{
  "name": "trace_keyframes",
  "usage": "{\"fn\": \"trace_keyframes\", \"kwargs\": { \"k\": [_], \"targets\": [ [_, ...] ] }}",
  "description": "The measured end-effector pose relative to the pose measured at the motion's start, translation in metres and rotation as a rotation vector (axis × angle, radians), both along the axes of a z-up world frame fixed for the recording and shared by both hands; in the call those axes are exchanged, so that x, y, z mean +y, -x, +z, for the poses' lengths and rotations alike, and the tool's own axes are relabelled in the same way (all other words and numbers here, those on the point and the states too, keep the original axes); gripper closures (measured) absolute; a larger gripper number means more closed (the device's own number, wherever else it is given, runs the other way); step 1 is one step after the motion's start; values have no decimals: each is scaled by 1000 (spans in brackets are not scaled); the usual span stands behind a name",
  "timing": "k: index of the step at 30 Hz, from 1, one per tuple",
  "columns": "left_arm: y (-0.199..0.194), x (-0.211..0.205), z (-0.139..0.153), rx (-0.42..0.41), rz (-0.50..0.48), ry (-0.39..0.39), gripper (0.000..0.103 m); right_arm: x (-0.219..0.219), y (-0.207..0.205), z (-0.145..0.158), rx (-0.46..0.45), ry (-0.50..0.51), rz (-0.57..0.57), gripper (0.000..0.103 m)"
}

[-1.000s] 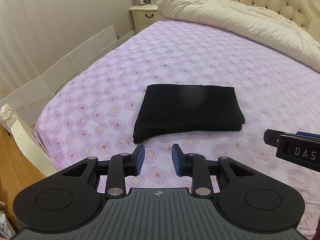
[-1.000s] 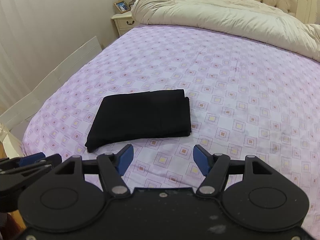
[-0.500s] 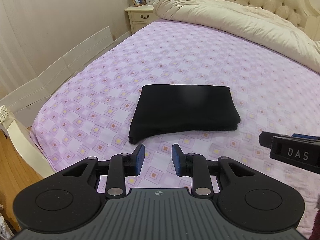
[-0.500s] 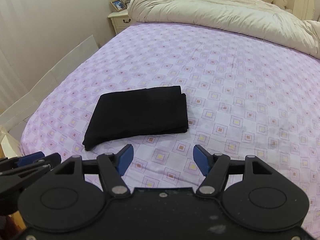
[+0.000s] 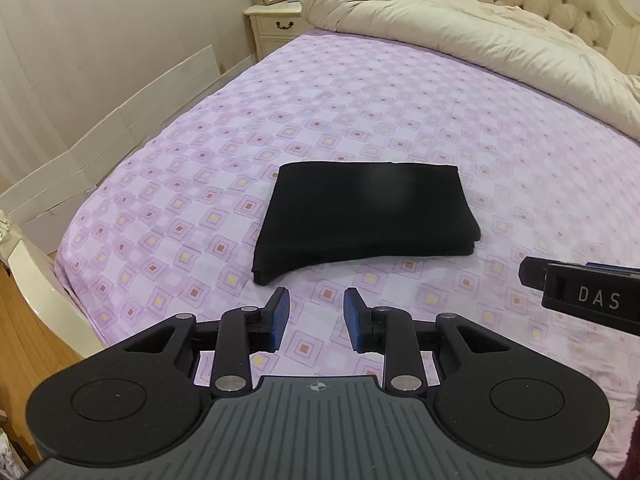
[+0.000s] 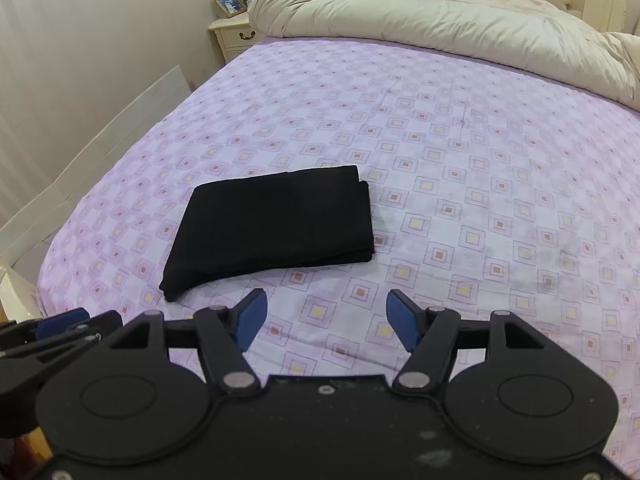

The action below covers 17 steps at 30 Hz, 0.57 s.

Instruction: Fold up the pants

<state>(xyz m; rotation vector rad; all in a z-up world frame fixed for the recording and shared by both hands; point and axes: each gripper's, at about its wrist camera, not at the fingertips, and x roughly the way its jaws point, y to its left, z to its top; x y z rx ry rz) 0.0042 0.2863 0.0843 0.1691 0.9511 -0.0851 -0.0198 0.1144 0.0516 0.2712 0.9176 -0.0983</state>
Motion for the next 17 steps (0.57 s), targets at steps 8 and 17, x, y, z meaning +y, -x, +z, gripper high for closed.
{"fn": "trace_keyframes", "kwargs": {
  "k": [8,17],
  "targets": [
    [-1,-3,0,0,-8,-6,74,-1,-6,-1,2,-6,-4,33],
    [0,-11,-3,-12,-16,-21,74,-6,-13,-6,5,-27,-22,33]
  ]
}}
